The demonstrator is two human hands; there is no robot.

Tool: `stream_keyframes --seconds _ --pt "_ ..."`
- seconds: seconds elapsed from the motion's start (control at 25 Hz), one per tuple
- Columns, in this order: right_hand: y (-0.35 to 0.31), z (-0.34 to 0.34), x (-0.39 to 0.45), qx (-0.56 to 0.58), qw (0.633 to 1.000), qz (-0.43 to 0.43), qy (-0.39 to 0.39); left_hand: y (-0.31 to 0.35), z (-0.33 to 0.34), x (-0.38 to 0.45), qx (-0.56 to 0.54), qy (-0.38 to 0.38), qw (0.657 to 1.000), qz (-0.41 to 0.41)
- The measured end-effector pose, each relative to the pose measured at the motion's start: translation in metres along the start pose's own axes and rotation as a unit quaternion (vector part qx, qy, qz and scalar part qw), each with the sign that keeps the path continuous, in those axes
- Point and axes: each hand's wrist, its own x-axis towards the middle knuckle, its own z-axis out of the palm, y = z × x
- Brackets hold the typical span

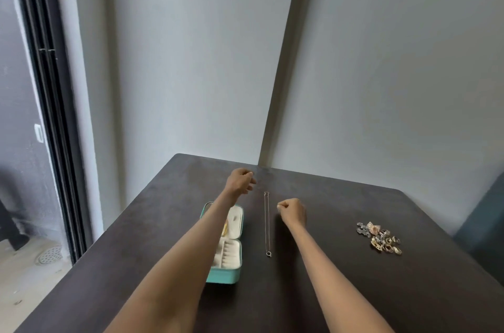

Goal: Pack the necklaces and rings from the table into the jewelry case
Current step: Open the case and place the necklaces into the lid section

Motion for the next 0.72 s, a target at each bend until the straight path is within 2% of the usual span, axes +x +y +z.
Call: stream_keyframes --seconds 0.2,0.4,0.52,0.6,0.68,0.72 --pt "-0.015 0.022 0.039 -0.054 0.998 -0.017 -0.021 -0.001 0.034 0.037 0.041 -0.022 0.999 -0.026" --pt "-0.027 0.03 0.053 -0.188 0.98 -0.067 -0.001 -0.008 0.033 0.056 0.037 -0.012 0.999 -0.028" --pt "-0.026 0.031 0.056 -0.2 0.976 -0.081 -0.021 -0.01 0.032 0.056 0.037 -0.012 0.999 -0.023" --pt "-0.024 0.028 0.057 -0.115 0.99 -0.059 -0.059 -0.011 0.032 0.053 0.031 -0.013 0.999 -0.011" --pt "-0.026 0.017 0.056 0.086 0.989 -0.006 -0.121 -0.007 0.035 0.049 0.015 -0.02 1.0 0.008" --pt "-0.029 0.009 0.053 0.187 0.971 0.025 -0.15 -0.004 0.037 0.044 0.004 -0.028 0.999 0.016"
